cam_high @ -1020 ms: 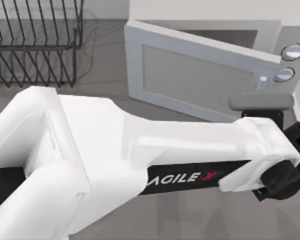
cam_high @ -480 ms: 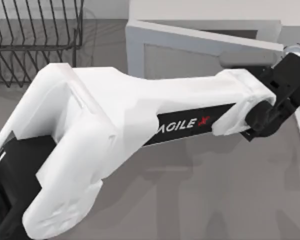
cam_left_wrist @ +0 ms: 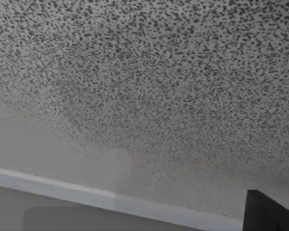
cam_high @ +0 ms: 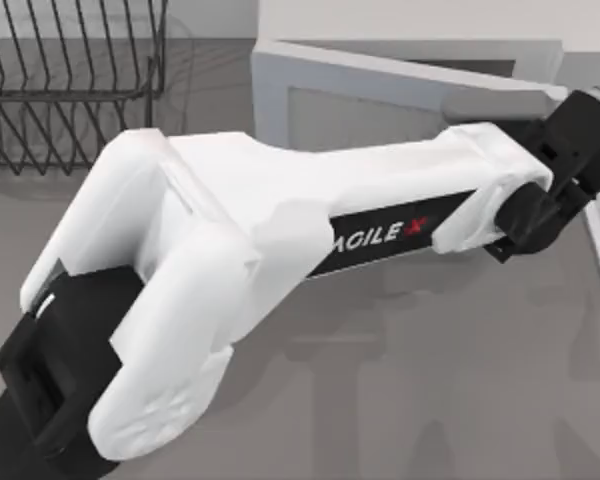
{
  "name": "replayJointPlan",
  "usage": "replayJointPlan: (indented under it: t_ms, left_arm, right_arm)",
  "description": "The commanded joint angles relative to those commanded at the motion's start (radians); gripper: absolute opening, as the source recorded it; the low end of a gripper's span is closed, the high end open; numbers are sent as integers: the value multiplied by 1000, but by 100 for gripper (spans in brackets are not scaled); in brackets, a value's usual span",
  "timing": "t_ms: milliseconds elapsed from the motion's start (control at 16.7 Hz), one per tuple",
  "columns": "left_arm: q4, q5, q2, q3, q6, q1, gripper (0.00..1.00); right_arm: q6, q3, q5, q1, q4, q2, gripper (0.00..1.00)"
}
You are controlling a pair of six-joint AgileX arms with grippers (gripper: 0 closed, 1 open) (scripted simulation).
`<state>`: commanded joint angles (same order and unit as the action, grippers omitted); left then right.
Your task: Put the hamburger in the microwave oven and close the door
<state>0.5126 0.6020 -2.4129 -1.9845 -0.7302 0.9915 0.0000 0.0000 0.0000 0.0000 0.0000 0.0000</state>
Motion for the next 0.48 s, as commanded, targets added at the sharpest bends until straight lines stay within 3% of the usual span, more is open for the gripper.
replayJointPlan:
  t_ms: [480]
  left_arm:
    - [94, -73, -221, -392, 105, -111, 0]
  right_arm:
    - [0, 0, 0, 0, 0, 0, 100]
